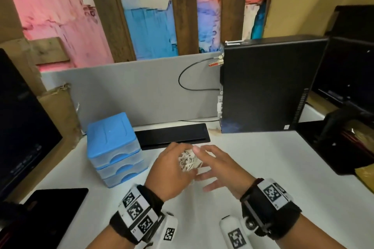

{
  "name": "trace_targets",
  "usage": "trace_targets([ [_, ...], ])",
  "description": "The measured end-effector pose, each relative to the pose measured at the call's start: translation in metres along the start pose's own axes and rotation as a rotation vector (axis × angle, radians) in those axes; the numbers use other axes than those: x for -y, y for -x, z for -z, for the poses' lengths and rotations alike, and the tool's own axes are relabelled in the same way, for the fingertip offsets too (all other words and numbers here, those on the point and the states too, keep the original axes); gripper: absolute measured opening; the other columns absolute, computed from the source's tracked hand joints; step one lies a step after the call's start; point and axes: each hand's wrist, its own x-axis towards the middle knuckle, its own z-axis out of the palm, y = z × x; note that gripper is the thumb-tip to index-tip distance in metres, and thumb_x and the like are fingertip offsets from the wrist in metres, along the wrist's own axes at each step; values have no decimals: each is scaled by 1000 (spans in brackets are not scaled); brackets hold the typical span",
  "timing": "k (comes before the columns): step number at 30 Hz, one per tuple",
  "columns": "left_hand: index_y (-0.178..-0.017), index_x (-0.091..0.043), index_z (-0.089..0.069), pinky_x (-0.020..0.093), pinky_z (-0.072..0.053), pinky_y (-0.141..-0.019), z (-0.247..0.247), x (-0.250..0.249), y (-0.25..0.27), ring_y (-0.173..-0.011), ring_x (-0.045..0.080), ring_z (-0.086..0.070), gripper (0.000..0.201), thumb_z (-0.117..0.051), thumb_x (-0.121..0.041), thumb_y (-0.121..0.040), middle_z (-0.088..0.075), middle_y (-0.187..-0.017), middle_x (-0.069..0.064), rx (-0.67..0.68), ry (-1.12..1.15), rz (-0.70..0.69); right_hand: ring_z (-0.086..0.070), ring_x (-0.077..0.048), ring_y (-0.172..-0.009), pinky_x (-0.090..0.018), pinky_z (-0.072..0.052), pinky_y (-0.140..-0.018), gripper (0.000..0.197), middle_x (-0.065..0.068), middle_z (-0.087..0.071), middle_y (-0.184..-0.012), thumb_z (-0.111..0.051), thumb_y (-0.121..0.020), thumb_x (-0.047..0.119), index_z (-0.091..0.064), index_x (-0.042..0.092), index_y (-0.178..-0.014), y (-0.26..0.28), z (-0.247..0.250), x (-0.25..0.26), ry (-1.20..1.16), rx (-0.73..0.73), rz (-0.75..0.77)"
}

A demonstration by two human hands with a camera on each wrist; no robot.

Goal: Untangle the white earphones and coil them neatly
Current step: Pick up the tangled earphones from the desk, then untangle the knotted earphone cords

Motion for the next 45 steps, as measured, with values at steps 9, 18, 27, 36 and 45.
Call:
trace_targets([
  [9, -144, -48, -37, 26, -54, -94, 34, -12, 20, -127, 0, -52, 96, -84, -50, -61, -49, -141, -21, 8, 724, 170, -72, -25, -81, -34, -57, -63, 30, -13, -75, -99, -69, -85, 10, -64, 8, -115, 17, -4, 1, -337, -28, 280],
  [18, -101, -16, -78, 32, -53, -70, 39, -33, 41, -83, 20, -67, 35, -66, -46, -88, -74, -100, 14, 63, 1016, 362, -72, -24, -82, -31, -58, -64, 29, -12, -74, -101, -65, -89, 0, -63, 6, -118, 41, -15, 4, -274, 18, 378],
  [27, -111, -6, -73, 32, -60, -72, 40, -46, 44, -92, 26, -72, 35, -68, -21, -80, -70, -116, 23, 111, 1346, 402, -71, -34, -88, -36, -60, -69, 52, -18, -72, -109, -77, -72, 7, -63, 13, -122, 57, 6, 7, -335, 71, 332],
  [36, -134, 1, -55, 46, -56, -80, 45, -51, 44, -109, 43, -62, 79, -82, -30, -66, -57, -135, 28, 303, 1651, 413, -68, -23, -64, -31, -57, -60, 15, -20, -72, -75, -67, -87, -4, -68, 4, -100, 55, 7, 7, -180, -108, 368],
  [45, -108, -11, -73, 34, -60, -82, 35, -52, 41, -98, 30, -72, 31, -71, -17, -77, -70, -118, 21, 38, 1310, 354, -70, -20, -87, -41, -57, -70, 52, -7, -74, -105, -64, -74, 12, -59, 25, -124, 56, 6, 11, -121, 26, 306],
])
